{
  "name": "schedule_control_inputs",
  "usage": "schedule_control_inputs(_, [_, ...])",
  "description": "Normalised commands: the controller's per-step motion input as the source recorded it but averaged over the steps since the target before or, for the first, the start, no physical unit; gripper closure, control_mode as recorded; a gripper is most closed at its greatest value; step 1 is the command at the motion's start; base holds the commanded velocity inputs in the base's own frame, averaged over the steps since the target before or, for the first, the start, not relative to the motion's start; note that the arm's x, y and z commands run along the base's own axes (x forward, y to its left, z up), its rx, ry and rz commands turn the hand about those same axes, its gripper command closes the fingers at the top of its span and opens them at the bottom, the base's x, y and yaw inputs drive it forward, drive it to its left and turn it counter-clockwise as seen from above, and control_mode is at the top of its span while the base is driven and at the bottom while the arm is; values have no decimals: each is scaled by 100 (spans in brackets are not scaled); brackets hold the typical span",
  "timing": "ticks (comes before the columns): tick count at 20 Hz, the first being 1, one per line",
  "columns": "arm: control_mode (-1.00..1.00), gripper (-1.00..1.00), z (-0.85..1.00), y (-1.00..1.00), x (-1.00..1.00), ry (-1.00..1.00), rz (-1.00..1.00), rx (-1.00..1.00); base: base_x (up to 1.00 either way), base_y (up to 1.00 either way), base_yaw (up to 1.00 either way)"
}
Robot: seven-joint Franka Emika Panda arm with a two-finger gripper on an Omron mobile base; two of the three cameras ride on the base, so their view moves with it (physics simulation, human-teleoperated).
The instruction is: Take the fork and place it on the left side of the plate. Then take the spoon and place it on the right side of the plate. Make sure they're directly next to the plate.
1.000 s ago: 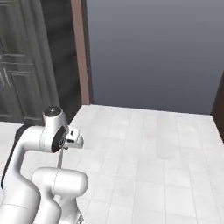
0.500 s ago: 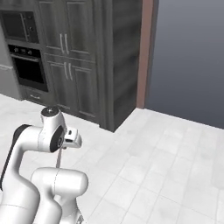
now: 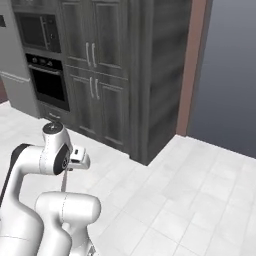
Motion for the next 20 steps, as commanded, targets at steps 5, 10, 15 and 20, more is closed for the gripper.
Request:
schedule_control_inputs(5, [100,100,0,0,0,0,0,0,94,20,10])
schedule_control_inputs(10, [100,100,0,0,0,0,0,0,91,14,23])
schedule_control_inputs(15, [100,100,0,0,0,0,0,0,81,14,35])
schedule_control_inputs(20, [100,100,0,0,0,0,0,0,73,15,42])
